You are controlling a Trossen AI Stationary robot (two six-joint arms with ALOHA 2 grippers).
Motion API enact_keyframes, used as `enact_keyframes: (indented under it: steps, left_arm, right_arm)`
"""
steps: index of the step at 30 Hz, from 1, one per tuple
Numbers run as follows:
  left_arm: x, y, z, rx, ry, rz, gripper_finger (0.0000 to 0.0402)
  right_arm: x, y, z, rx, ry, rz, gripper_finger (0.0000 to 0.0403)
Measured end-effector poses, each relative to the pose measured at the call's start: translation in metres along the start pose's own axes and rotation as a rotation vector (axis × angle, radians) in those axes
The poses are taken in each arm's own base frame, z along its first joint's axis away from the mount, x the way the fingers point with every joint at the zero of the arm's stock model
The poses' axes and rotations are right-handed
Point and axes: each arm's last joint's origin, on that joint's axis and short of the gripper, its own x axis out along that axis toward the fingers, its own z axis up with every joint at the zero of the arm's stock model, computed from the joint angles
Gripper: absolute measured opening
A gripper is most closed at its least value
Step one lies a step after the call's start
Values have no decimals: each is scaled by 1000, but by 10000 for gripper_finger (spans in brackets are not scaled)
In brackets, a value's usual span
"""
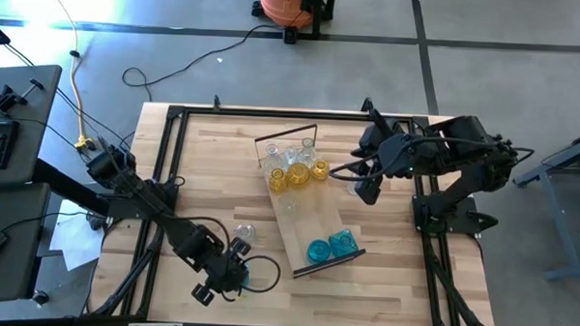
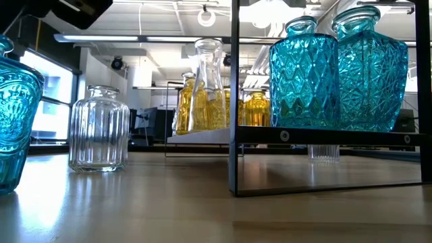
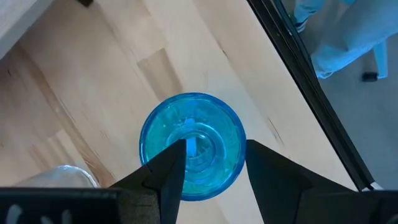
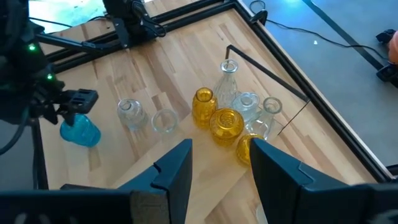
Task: Sort vases onto shelf
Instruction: Put the blue crystal vase on the shelf aligned with the other blue crystal vases
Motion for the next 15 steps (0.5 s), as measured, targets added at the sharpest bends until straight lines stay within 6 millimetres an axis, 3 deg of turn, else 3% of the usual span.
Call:
enact_keyframes:
  steps: [15]
  left_arm:
    - [7,1,-2,-75,46,-48,158]
  right_arm:
    - [-4,7,-4,-28,-6,14,145]
